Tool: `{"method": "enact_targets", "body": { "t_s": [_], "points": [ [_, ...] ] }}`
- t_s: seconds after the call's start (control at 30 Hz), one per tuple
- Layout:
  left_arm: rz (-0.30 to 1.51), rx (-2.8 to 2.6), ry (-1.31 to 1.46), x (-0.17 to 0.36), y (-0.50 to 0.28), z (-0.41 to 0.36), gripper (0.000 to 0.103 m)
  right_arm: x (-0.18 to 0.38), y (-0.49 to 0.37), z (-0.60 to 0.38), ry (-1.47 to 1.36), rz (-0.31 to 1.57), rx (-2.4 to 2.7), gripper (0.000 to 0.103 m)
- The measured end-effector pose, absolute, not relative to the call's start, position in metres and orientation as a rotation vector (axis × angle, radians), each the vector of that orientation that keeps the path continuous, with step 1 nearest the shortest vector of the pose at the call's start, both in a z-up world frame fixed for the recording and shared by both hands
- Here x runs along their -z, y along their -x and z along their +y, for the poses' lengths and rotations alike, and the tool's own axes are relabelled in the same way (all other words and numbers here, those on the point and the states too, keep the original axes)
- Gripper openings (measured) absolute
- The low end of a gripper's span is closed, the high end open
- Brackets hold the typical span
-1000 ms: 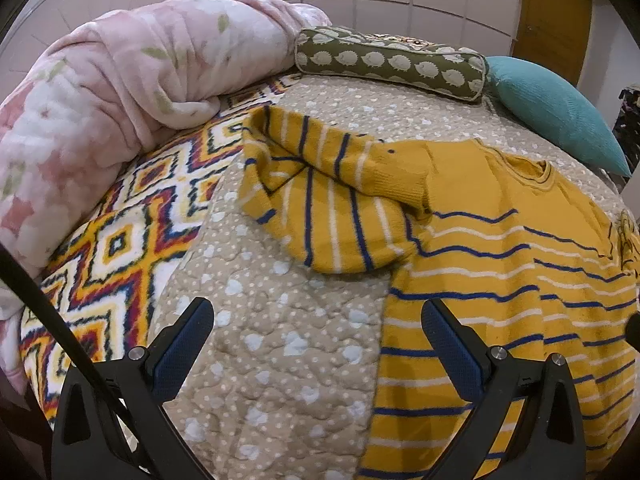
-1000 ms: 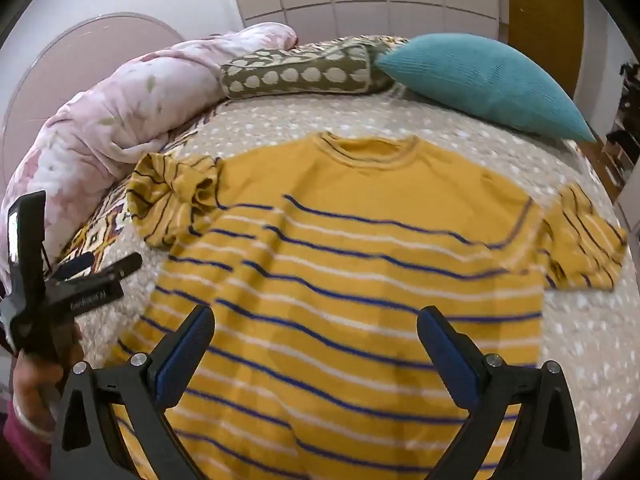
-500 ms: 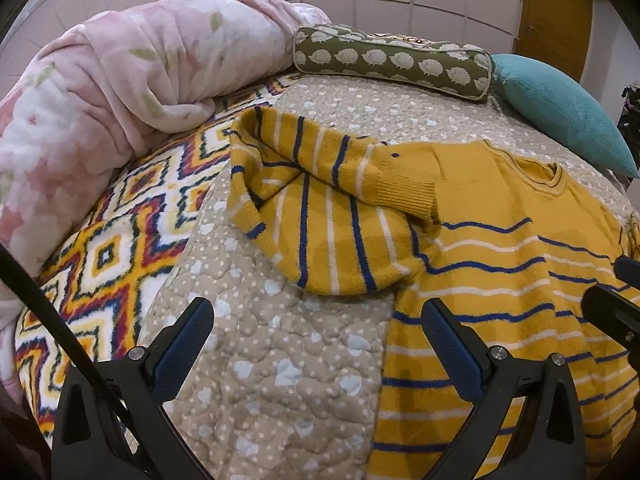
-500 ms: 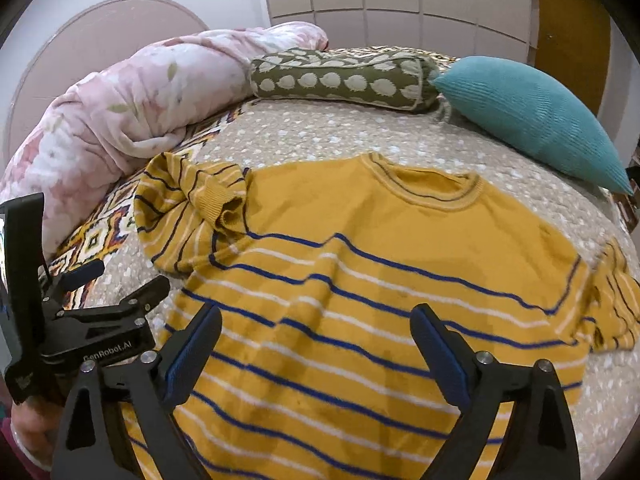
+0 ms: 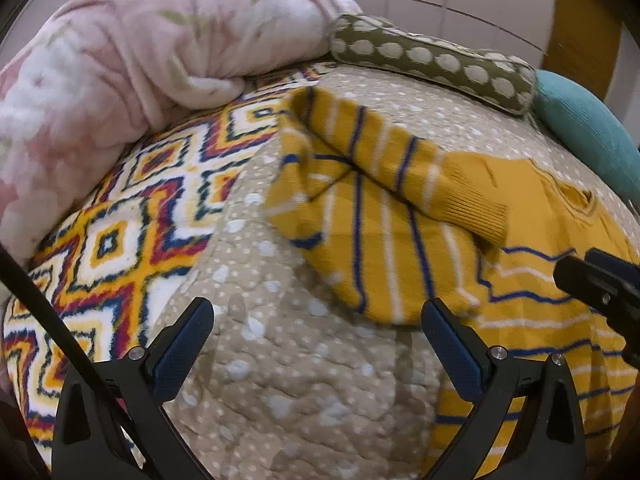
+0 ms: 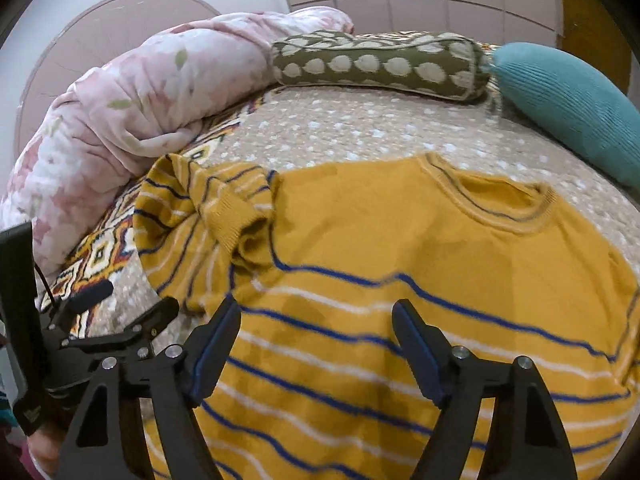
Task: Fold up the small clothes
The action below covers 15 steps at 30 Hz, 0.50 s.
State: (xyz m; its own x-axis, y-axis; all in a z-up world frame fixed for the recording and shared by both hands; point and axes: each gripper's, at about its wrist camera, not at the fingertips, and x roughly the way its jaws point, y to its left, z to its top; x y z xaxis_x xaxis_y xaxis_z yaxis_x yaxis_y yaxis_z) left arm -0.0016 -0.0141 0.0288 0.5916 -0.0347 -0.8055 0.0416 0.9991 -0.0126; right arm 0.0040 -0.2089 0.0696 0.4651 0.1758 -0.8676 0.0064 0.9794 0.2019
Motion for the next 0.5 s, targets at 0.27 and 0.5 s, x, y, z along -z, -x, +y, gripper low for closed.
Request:
{"method": "enact_targets", "body": {
  "t_s": [0.27, 0.5],
  "points": [
    [0.968, -0.004, 0.031, -0.015, -0.012, 0.006, 0.103, -0.06, -0.057, -0.171, -0.132, 1.043, -0.202, 0.072],
    [0.974, -0.002, 0.049, -0.011, -0.013, 0.008, 0.103, -0.057, -0.064, -0.152, 0.034, 1.01, -0.269, 0.011]
  ]
}}
